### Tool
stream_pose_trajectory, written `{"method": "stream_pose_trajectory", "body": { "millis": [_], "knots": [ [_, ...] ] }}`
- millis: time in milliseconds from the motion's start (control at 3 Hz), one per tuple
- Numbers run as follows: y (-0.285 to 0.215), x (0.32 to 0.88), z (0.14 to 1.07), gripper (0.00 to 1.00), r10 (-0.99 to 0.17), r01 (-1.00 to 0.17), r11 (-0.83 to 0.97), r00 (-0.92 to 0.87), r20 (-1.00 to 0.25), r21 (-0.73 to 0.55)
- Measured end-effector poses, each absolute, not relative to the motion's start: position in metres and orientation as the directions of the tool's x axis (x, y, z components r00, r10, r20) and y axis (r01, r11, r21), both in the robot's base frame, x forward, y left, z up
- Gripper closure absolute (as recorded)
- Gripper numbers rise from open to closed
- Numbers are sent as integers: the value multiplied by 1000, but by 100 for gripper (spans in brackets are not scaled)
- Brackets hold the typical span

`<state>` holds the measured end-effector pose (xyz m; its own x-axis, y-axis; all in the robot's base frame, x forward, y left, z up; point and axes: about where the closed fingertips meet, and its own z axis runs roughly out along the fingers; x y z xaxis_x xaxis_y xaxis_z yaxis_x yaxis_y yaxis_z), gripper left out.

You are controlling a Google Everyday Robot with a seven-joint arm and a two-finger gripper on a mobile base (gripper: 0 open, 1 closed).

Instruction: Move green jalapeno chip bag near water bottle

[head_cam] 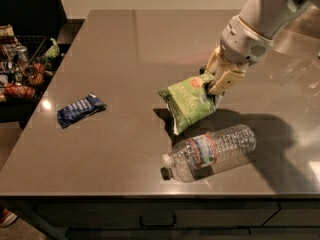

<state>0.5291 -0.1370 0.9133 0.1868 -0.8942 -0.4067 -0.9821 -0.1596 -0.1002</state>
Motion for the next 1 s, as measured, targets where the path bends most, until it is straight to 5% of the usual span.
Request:
{"method": "stream_pose_trajectory", "body": {
  "millis": [1000],
  "knots": [
    [-144,526,889,27,-906,-986,-158,167,-388,-57]
  ]
}}
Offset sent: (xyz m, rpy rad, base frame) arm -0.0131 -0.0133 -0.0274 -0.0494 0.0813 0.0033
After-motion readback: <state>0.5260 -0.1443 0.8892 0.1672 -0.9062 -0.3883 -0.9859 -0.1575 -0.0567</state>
